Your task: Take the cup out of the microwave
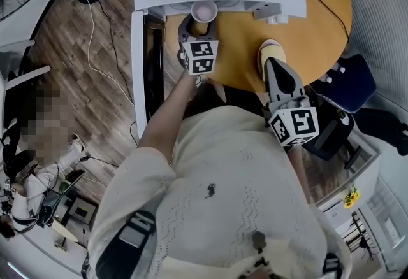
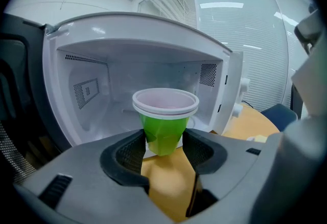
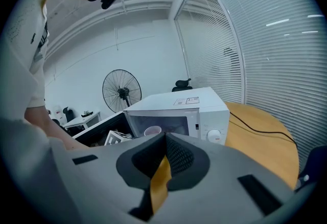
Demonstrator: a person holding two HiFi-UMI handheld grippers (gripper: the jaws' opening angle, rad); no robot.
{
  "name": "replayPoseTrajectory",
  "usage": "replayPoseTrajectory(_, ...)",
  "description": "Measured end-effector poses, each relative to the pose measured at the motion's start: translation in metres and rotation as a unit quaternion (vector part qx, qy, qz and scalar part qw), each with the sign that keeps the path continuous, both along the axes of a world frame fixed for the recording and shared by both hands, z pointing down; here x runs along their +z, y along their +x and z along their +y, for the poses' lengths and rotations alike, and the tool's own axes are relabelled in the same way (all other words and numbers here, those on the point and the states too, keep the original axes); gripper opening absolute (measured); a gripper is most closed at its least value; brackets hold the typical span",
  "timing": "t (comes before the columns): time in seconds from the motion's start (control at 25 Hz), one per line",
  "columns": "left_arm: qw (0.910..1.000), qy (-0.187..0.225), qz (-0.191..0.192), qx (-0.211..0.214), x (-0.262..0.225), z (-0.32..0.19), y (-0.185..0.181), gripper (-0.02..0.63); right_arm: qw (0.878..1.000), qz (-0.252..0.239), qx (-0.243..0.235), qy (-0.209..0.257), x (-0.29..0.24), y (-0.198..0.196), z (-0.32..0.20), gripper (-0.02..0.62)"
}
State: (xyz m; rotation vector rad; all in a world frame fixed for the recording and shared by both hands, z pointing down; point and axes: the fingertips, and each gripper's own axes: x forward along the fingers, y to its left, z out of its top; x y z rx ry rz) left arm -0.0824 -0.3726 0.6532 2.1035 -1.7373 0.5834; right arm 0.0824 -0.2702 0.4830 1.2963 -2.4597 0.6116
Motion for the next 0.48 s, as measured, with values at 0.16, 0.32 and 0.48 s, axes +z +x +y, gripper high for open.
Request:
replayPoseTrajectory(0.16, 1.0, 0.0, -0.001, 0.008, -0.001, 0.015, 0.001, 0.249, 1.0, -0.005, 0.0, 0.0, 0.001, -0.004, 0.008, 0.009)
replayPoseTrajectory(0.32, 0.9999, 0.001, 0.002, 0.015, -0.007, 0.03, 0.003, 0.249, 1.0, -0.007, -0.005, 0.003, -0.001, -0.01, 0.017, 0.009)
replayPoseTrajectory(0.48, 0.9997, 0.0, 0.005, 0.023, -0.014, 0.048, 0.004, 0.249, 1.0, -0.01, -0.004, 0.003, -0.001, -0.014, 0.026, 0.009)
